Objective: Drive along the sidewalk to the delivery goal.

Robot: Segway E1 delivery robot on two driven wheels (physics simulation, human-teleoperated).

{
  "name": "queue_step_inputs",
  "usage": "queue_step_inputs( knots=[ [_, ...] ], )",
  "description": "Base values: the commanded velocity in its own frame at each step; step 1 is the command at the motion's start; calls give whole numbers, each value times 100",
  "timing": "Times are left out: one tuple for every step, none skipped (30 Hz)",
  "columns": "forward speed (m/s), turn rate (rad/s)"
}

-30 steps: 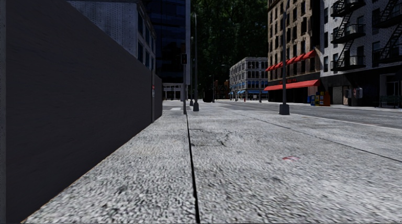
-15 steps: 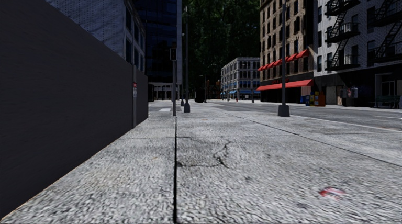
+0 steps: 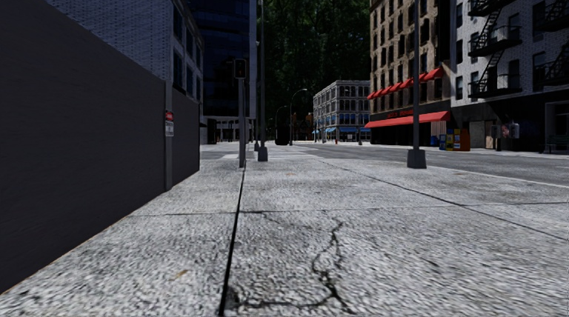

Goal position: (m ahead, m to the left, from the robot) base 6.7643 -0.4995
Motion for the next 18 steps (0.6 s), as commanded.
queue_step_inputs(
  knots=[
    [200,0],
    [200,0],
    [200,0],
    [200,0],
    [200,0],
    [200,0],
    [200,0],
    [200,0],
    [200,0],
    [200,0],
    [200,0],
    [200,0],
    [200,0],
    [200,0],
    [200,0],
    [200,0],
    [200,0],
    [200,0]
  ],
)
